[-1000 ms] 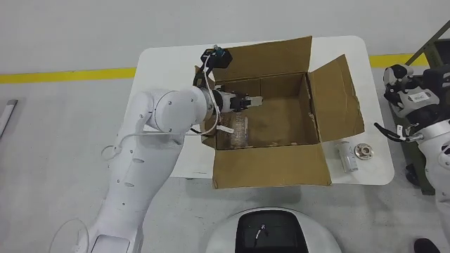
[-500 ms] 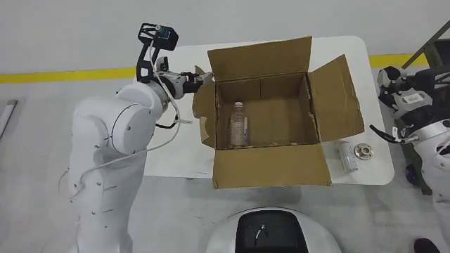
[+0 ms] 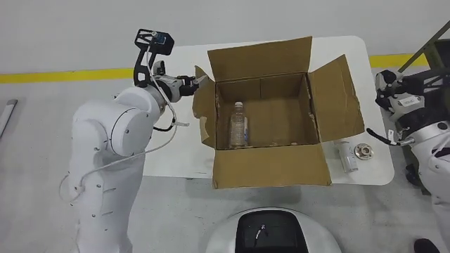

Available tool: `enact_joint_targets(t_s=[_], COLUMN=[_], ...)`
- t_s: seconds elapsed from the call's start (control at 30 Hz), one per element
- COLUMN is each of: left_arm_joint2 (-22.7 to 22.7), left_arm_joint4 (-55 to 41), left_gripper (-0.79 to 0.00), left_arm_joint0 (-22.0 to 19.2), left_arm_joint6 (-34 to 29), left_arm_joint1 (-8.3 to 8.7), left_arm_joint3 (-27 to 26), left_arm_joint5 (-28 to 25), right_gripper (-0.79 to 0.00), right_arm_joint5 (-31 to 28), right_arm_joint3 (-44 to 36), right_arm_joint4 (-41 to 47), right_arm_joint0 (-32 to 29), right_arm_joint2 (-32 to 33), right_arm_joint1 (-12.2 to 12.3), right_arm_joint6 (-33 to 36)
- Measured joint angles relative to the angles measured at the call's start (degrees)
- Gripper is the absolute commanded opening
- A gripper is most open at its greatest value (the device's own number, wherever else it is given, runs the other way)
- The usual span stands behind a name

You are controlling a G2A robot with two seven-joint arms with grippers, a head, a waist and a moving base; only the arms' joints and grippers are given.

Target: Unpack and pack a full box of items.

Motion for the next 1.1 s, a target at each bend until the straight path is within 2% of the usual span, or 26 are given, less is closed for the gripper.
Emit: enact_joint_targets(t_s=[0.13,0.27,0.47,0.53,0.87,0.97,1.1], left_arm_joint2=[-0.46,-1.64,-3.63,-4.01,-4.06,-4.06,-4.06], left_arm_joint4=[6.95,10.46,12.33,12.66,13.46,13.46,13.46], left_gripper=[0.0,0.0,0.0,0.0,0.0,0.0,0.0], left_arm_joint0=[1.95,4.59,7.87,8.22,8.25,8.25,8.25], left_arm_joint6=[5.06,7.3,8.29,8.29,7.7,7.7,7.7], left_arm_joint1=[0.69,1.16,1.46,1.51,1.55,1.55,1.55], left_arm_joint3=[-1.24,-2.43,-4.27,-4.6,-4.48,-4.48,-4.49], left_arm_joint5=[-5.75,-7.77,-6.4,-6.23,-6.14,-6.14,-6.14], right_gripper=[-0.785,-0.785,-0.785,-0.785,-0.785,-0.785,-0.785], right_arm_joint5=[-0.5,-3.59,-14.05,-17.38,-18.03,-23.5,-23.59], right_arm_joint3=[0.2,-0.27,-1.78,-2.33,-2.82,-4.11,-2.38], right_arm_joint4=[-7.39,-15.28,-19.88,-21.2,-21.26,-22.55,-16.4], right_arm_joint0=[-0.84,-1.86,-3.48,-4.91,-5.65,-6.42,-5.63], right_arm_joint2=[0.82,2.66,6.05,7.53,7.5,5.88,5.87], right_arm_joint1=[0.37,1.1,2.26,2.55,2.63,2.94,2.94], right_arm_joint6=[1.63,8.58,21.36,22.13,21.23,19.62,25.52])
